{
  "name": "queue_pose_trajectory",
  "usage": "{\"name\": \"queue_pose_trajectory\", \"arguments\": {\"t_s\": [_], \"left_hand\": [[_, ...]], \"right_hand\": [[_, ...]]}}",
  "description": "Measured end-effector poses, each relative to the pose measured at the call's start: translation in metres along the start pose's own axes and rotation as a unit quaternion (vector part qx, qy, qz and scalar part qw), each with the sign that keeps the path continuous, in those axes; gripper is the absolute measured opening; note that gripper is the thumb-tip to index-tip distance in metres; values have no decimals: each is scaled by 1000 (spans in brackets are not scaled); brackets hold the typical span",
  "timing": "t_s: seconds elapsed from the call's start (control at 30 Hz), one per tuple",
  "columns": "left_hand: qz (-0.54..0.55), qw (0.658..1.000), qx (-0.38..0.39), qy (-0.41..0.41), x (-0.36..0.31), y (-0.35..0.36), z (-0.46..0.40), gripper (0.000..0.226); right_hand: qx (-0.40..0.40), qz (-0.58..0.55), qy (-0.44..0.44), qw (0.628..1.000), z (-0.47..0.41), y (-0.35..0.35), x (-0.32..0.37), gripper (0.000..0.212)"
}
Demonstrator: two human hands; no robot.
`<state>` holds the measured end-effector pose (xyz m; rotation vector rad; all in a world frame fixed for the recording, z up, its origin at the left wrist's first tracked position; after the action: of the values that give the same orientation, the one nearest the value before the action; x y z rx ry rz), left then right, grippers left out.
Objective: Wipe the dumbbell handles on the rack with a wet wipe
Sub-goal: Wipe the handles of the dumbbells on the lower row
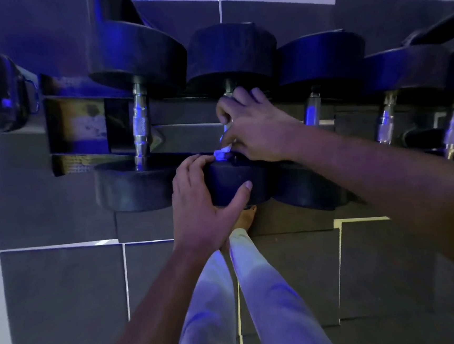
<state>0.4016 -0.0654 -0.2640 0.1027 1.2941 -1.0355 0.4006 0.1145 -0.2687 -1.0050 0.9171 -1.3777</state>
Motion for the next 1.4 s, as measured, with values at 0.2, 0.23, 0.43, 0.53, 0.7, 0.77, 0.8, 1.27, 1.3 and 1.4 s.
{"name": "queue_pose_trajectory", "arguments": {"t_s": [0.2, 0.23, 0.43, 0.53, 0.7, 0.77, 0.8, 1.27, 1.3, 1.4], "left_hand": [[-8, 1000, 4, 5, 5, 1, -1, 79], [-7, 1000, 8, 5, 6, 1, -1, 80], [12, 999, 31, 8, 10, -2, 1, 80], [16, 999, 31, 7, 10, -3, 3, 80], [24, 999, 30, 3, 9, -5, 3, 79], [23, 999, 29, 5, 9, -5, 3, 78], [20, 999, 28, 6, 9, -5, 3, 79], [-6, 1000, 3, 22, 11, -1, 3, 79], [-6, 1000, 2, 23, 10, 0, 3, 79], [-8, 1000, 0, 28, 10, 0, 3, 78]], "right_hand": [[186, 165, -56, 967, -53, 7, 24, 41], [223, 177, -52, 957, -59, 11, 27, 40], [222, 82, 15, 971, -50, 9, 25, 31], [140, -4, 46, 989, -24, 1, 12, 10], [99, -181, 175, 963, 3, 14, -10, 12], [116, -225, 241, 937, 11, 29, -19, 7], [125, -250, 273, 920, 15, 37, -23, 7], [174, -402, 321, 840, 26, 100, -33, 18], [172, -412, 319, 836, 27, 100, -33, 16], [145, -460, 316, 817, 34, 94, -33, 9]]}}
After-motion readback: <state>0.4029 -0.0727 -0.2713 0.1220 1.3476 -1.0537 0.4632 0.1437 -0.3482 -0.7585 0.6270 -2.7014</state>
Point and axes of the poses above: each hand's wrist, its own z-axis away from the middle knuckle, its own y-axis out of the palm, x = y × z, the point moved 7 cm from there along -z, towards the middle knuckle, and after that the axes turned 11 degrees about z, right-handed, at the moved point
